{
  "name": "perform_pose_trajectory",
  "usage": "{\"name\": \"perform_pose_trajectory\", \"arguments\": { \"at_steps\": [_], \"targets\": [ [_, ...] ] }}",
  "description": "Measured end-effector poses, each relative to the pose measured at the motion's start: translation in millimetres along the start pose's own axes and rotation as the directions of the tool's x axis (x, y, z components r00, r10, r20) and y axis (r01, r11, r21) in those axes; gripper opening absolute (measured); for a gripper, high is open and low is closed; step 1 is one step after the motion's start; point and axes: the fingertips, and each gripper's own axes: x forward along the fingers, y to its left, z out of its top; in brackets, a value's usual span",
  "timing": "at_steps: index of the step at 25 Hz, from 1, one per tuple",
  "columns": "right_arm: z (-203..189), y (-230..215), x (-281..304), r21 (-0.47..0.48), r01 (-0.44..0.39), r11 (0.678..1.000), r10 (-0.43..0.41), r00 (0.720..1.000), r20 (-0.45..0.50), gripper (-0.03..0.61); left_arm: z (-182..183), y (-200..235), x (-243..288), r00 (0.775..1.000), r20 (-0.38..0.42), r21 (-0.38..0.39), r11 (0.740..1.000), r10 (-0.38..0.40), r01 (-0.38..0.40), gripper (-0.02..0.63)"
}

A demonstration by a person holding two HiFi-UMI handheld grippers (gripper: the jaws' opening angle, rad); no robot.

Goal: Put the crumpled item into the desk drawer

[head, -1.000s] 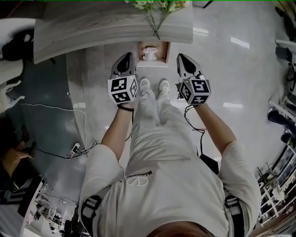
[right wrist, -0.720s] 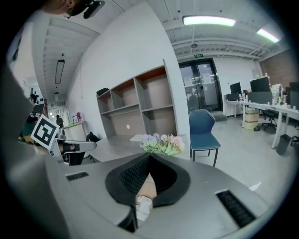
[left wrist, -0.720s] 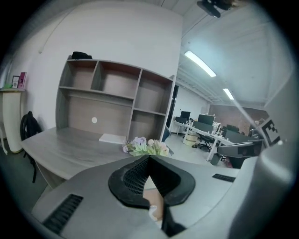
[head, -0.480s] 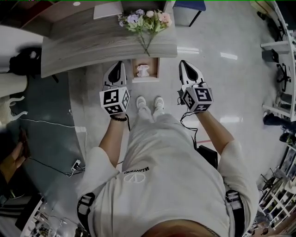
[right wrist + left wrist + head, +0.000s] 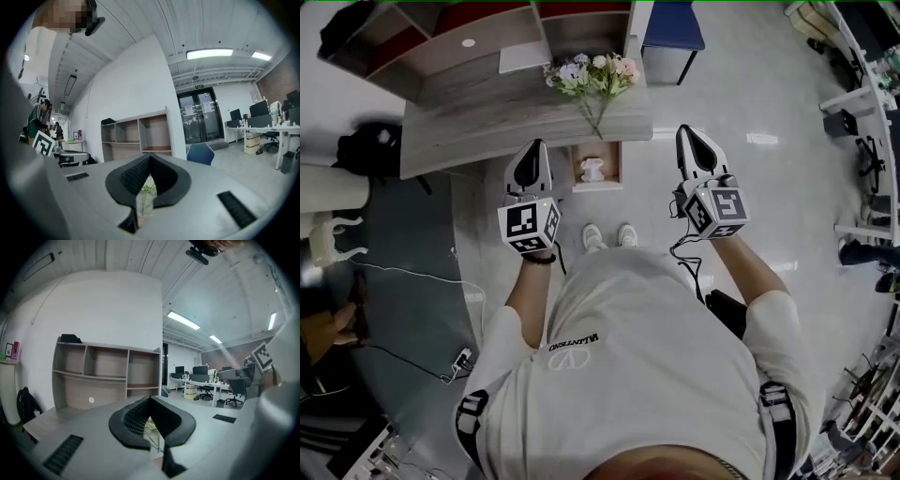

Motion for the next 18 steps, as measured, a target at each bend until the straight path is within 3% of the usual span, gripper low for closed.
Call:
{"name": "perform_pose_trajectory", "arguments": {
  "at_steps": [8,18],
  "targets": [
    [35,2,-14,-0.017,-0.004,1.000,0.005,0.996,0.084,-0.002,57,6,-7,0.992,0.126,0.056,0.998,0.021,-0.028,0.002],
    [62,7,-24,-0.010,-0.031,0.999,0.032,0.990,0.139,-0.002,75,-5,-14,0.986,0.166,0.070,0.997,-0.002,-0.009,0.002]
  ]
}}
